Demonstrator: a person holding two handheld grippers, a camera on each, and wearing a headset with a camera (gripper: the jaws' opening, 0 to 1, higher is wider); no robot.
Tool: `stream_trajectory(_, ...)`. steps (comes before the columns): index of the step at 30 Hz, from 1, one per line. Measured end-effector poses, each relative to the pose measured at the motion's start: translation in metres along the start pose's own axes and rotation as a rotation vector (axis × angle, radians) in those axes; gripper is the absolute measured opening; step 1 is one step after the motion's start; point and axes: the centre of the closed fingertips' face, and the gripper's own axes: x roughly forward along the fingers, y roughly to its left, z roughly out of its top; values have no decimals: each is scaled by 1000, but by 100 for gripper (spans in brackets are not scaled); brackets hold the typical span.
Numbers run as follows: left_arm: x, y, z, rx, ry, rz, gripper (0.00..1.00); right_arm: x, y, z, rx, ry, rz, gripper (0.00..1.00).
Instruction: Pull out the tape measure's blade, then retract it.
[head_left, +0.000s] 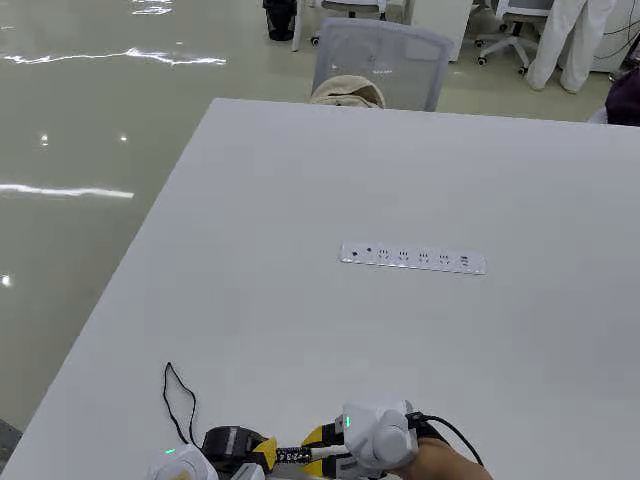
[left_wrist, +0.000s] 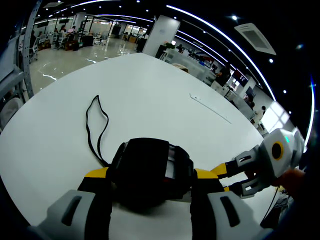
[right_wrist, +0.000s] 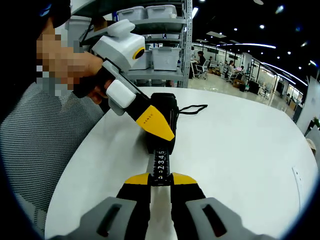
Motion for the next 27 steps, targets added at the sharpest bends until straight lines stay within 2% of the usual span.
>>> stream_trajectory(27,1,2,0,-1,2,-6,60,18,0,9,0,3,14,13)
